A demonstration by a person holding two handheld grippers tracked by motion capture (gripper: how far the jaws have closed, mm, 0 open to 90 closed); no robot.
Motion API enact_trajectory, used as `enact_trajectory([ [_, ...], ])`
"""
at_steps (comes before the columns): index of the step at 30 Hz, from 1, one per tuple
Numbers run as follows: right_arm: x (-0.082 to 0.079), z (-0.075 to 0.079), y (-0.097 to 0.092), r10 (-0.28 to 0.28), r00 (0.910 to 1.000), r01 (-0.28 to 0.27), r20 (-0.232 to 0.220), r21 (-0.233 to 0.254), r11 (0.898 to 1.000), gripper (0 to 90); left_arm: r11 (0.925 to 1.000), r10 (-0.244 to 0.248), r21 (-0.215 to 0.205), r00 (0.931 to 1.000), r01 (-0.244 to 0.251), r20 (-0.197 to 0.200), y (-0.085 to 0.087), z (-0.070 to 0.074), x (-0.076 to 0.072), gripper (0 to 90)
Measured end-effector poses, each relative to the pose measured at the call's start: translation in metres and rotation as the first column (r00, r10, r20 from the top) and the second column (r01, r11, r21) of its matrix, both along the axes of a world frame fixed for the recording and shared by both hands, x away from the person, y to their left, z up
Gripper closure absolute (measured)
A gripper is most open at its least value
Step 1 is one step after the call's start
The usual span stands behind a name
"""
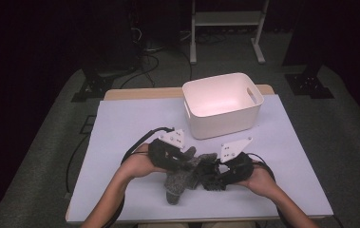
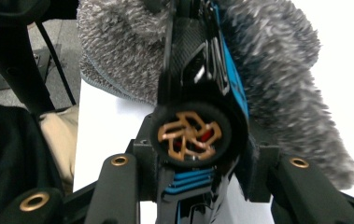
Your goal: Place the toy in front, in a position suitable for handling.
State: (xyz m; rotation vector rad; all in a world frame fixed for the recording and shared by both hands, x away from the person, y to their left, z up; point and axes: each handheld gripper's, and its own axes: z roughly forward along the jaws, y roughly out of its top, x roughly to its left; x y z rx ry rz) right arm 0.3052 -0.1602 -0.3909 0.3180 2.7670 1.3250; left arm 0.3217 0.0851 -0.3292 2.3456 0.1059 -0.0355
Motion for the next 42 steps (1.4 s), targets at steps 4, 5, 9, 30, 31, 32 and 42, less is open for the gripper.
enact_trajectory([
  [4, 0.002, 0.001, 0.015, 0.021, 0.9998, -0.021, -0.001, 0.024, 0.999, 56.6, 0.9997, 0.0, -0.024, 1.0, 0.0, 0.002, 0.008, 0.009, -0.002, 78.0],
  [5, 0.003, 0.001, 0.019, 0.03, 0.9995, -0.03, 0.003, 0.025, 0.999, 56.6, 0.9999, 0.002, -0.013, 1.0, -0.002, 0.008, 0.01, 0.01, -0.003, 78.0],
  [9, 0.005, -0.001, 0.025, 0.029, 0.9995, -0.029, -0.015, 0.025, 0.999, 56.0, 0.9998, 0.015, 0.013, 0.9997, -0.015, 0.018, 0.014, 0.009, -0.005, 78.2],
  [30, -0.002, -0.008, 0.01, 0.023, 0.9997, -0.023, 0.011, 0.036, 0.999, 55.6, 0.999, 0.028, 0.036, 0.9985, -0.026, -0.047, 0.027, -0.012, -0.004, 77.0],
  [31, -0.003, -0.008, 0.009, 0.022, 0.9997, -0.022, 0.01, 0.04, 0.999, 55.6, 0.9983, 0.03, 0.051, 0.9984, -0.027, -0.047, 0.027, -0.013, -0.003, 77.1],
  [32, -0.003, -0.008, 0.009, 0.02, 0.9997, -0.021, 0.01, 0.04, 0.999, 55.6, 0.9984, 0.025, 0.052, 0.9983, -0.023, -0.053, 0.027, -0.015, -0.003, 77.2],
  [42, -0.005, -0.008, 0.01, 0.023, 0.9994, -0.024, 0.027, 0.035, 0.999, 55.6, 0.9998, -0.017, 0.006, 0.9992, 0.017, -0.037, 0.019, 0.01, -0.002, 78.0],
])
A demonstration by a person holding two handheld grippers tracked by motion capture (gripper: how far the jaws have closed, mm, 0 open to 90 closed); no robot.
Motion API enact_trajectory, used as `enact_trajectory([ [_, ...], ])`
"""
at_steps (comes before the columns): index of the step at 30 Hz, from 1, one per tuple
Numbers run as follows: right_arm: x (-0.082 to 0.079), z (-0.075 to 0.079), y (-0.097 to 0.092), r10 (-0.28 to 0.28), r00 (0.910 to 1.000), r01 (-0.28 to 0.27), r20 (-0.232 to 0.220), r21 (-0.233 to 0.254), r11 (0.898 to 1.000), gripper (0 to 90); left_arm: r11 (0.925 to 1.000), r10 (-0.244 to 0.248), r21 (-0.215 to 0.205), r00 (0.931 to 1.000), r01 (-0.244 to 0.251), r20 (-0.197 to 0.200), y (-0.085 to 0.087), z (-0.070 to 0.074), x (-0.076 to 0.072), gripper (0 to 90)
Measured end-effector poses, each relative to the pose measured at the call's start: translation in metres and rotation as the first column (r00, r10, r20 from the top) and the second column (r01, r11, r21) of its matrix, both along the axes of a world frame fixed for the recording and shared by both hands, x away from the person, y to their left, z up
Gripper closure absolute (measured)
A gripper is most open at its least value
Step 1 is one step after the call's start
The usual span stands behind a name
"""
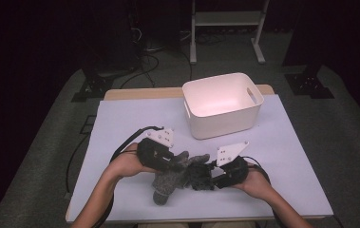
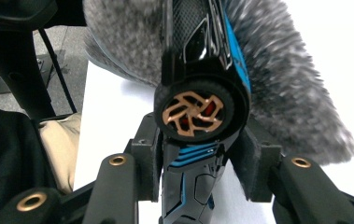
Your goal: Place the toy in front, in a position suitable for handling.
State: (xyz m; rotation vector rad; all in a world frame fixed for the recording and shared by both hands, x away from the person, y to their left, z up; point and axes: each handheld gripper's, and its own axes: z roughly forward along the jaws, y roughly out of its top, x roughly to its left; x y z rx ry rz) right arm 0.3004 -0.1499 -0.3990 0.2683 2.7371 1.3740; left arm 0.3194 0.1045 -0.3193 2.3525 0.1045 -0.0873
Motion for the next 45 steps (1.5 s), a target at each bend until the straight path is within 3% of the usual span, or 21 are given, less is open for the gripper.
enact_trajectory([
  [9, -0.003, -0.001, 0.005, 0.011, 0.9997, -0.011, 0.024, -0.001, 1.0, 55.5, 0.9965, -0.073, 0.044, 0.9964, 0.071, 0.043, -0.03, 0.022, -0.006, 78.1],
  [15, -0.005, -0.005, 0.005, 0.008, 0.9995, -0.009, 0.032, 0.026, 1.0, 55.4, 0.9913, -0.116, 0.066, 0.9928, 0.114, 0.031, -0.052, 0.022, -0.004, 78.0],
  [22, -0.005, -0.006, 0.001, -0.001, 0.9996, -0.001, 0.028, 0.042, 0.999, 55.7, 0.9906, -0.113, 0.081, 0.9928, 0.11, 0.039, -0.062, 0.023, -0.004, 77.8],
  [26, -0.003, -0.005, 0.001, 0.0, 0.9997, -0.001, 0.023, 0.039, 0.999, 55.8, 0.9926, -0.099, 0.075, 0.9938, 0.095, 0.05, -0.052, 0.025, -0.002, 77.2],
  [30, -0.002, -0.005, 0.0, -0.001, 0.9999, 0.001, 0.014, 0.034, 0.999, 55.7, 0.9983, -0.038, 0.047, 0.9987, 0.036, 0.036, -0.027, 0.021, -0.001, 76.8],
  [33, 0.0, -0.004, -0.002, -0.003, 1.0, 0.003, 0.002, 0.033, 0.999, 55.7, 0.9971, 0.012, 0.075, 0.9996, -0.013, 0.024, -0.011, 0.008, 0.002, 76.8],
  [36, 0.001, -0.004, -0.005, -0.005, 1.0, 0.006, -0.008, 0.035, 0.999, 55.6, 0.9957, 0.037, 0.085, 0.9992, -0.035, -0.018, -0.002, -0.013, 0.004, 76.8],
  [40, 0.0, -0.005, -0.005, -0.014, 0.9999, 0.014, -0.008, 0.04, 0.999, 55.6, 0.9995, 0.026, 0.019, 0.9978, -0.025, -0.06, 0.002, -0.028, 0.003, 76.8],
  [45, 0.001, -0.002, 0.001, -0.011, 0.9999, 0.011, 0.0, 0.04, 0.999, 55.8, 0.9994, 0.016, -0.03, 0.9979, -0.018, -0.063, 0.009, -0.021, 0.004, 77.3],
])
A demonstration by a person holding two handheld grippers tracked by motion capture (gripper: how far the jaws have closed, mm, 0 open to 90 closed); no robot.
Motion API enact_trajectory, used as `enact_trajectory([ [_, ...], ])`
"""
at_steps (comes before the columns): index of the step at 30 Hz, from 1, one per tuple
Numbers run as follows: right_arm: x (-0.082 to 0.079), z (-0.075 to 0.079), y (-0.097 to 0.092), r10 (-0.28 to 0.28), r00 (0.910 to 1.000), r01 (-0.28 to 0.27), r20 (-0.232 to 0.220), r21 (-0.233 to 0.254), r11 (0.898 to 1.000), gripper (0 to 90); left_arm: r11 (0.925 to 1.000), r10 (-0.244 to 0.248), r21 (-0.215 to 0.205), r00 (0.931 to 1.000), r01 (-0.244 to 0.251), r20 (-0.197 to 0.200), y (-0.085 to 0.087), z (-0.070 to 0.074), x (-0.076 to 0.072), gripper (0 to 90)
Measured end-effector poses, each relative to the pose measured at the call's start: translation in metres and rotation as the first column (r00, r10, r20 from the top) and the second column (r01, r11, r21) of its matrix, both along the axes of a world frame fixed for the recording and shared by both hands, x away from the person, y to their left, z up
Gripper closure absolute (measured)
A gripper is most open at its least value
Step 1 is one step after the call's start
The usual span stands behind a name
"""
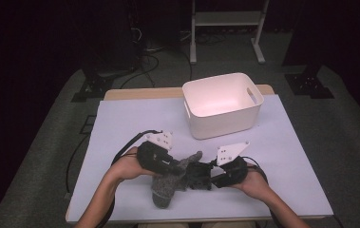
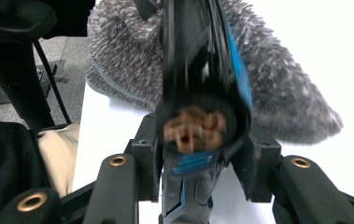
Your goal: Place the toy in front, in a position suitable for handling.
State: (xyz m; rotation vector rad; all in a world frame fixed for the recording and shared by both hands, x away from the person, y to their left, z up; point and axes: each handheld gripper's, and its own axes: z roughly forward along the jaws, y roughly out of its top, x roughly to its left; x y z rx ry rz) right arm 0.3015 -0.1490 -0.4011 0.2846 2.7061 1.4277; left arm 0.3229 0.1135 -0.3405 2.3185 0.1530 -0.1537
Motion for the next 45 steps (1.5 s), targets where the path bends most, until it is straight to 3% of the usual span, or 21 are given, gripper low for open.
enact_trajectory([
  [5, 0.002, 0.008, 0.021, 0.031, 0.9992, -0.031, 0.025, 0.009, 0.999, 56.9, 0.9995, 0.017, 0.028, 0.9994, -0.017, 0.031, 0.008, 0.011, -0.002, 77.2],
  [8, 0.005, 0.012, 0.026, 0.043, 0.9989, -0.043, 0.017, -0.006, 0.999, 57.1, 0.9991, 0.033, 0.026, 0.9991, -0.033, 0.026, 0.011, 0.009, -0.003, 77.2],
  [12, 0.002, 0.024, 0.023, 0.042, 0.999, -0.041, 0.017, -0.063, 0.997, 57.1, 0.9979, 0.033, 0.055, 0.9991, -0.034, 0.027, -0.001, -0.001, -0.002, 76.7],
  [17, -0.007, 0.034, 0.011, 0.035, 0.9968, -0.022, 0.072, -0.174, 0.984, 62.0, 0.9966, -0.013, 0.081, 0.9997, 0.011, 0.02, -0.027, -0.015, -0.004, 76.8],
  [21, -0.008, 0.03, -0.004, 0.01, 0.9977, 0.002, 0.067, -0.178, 0.984, 62.0, 0.9956, -0.013, 0.093, 0.9997, 0.011, 0.023, -0.042, -0.022, -0.005, 76.8],
  [26, -0.008, 0.018, -0.026, -0.027, 0.9989, 0.032, 0.038, -0.138, 0.99, 61.8, 0.9887, -0.012, 0.15, 0.999, 0.005, 0.043, -0.052, -0.029, -0.004, 76.8],
  [33, -0.011, 0.0, -0.052, -0.048, 0.9988, 0.048, -0.002, -0.094, 0.994, 61.9, 0.9858, -0.011, 0.168, 0.9983, 0.001, 0.057, -0.06, -0.03, -0.006, 76.5],
  [40, -0.01, -0.018, -0.071, -0.069, 0.995, 0.061, -0.072, -0.111, 0.992, 61.5, 0.9821, -0.053, 0.184, 0.9963, 0.04, 0.068, -0.078, -0.029, -0.007, 76.0],
  [45, -0.01, -0.027, -0.076, -0.071, 0.9934, 0.057, -0.09, -0.145, 0.988, 61.2, 0.9796, -0.073, 0.192, 0.9953, 0.059, 0.065, -0.085, -0.029, -0.008, 75.9],
])
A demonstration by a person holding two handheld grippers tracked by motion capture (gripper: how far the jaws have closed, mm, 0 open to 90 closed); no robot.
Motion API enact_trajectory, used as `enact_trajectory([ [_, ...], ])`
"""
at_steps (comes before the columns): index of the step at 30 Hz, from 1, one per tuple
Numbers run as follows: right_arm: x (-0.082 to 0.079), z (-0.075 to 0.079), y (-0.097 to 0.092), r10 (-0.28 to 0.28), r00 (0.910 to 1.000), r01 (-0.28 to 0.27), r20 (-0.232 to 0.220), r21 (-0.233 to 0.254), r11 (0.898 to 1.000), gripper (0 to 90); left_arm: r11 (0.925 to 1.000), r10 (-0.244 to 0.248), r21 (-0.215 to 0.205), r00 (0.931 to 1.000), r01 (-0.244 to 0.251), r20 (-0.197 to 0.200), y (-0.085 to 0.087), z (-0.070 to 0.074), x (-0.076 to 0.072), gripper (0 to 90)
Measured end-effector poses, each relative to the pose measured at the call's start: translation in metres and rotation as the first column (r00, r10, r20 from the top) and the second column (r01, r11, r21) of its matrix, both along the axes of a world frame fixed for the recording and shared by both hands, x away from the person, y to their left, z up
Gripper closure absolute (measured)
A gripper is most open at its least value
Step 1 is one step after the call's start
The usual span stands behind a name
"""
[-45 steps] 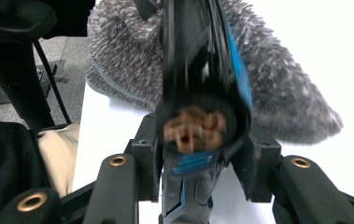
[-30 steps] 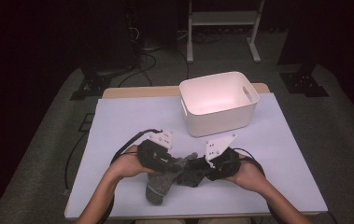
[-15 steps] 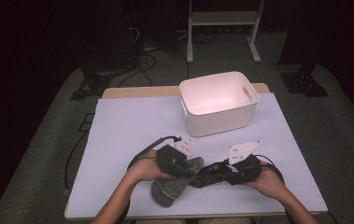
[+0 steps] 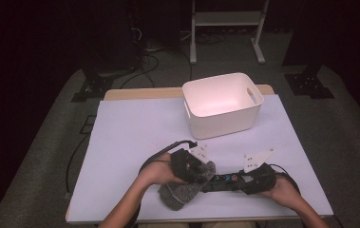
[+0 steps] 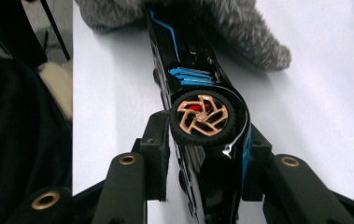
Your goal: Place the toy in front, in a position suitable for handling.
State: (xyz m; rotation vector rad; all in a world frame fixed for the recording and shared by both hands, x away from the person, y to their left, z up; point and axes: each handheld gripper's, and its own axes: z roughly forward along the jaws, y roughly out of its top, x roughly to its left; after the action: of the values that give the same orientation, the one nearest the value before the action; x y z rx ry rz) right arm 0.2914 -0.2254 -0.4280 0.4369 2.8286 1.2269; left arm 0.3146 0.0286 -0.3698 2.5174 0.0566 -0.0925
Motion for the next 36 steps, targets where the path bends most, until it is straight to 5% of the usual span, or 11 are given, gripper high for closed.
enact_trajectory([
  [13, 0.004, 0.003, 0.016, 0.031, 0.9992, -0.027, 0.027, -0.111, 0.993, 49.9, 0.9999, -0.013, 0.001, 0.9999, 0.013, -0.006, -0.003, -0.001, 0.0, 76.0],
  [21, 0.015, -0.001, 0.045, 0.122, 0.9925, -0.121, -0.009, -0.201, 0.972, 54.2, 0.9983, 0.008, -0.057, 0.9987, -0.011, -0.051, 0.018, -0.001, 0.006, 76.0],
  [28, 0.02, -0.002, 0.06, 0.153, 0.9882, -0.153, -0.009, -0.149, 0.977, 55.6, 0.9947, 0.049, -0.088, 0.998, -0.052, -0.039, 0.048, 0.01, 0.007, 75.9],
  [36, 0.03, 0.001, 0.113, 0.23, 0.973, -0.227, 0.013, -0.117, 0.967, 55.5, 0.9926, 0.114, -0.04, 0.9933, -0.115, -0.017, 0.086, 0.015, 0.004, 75.9],
])
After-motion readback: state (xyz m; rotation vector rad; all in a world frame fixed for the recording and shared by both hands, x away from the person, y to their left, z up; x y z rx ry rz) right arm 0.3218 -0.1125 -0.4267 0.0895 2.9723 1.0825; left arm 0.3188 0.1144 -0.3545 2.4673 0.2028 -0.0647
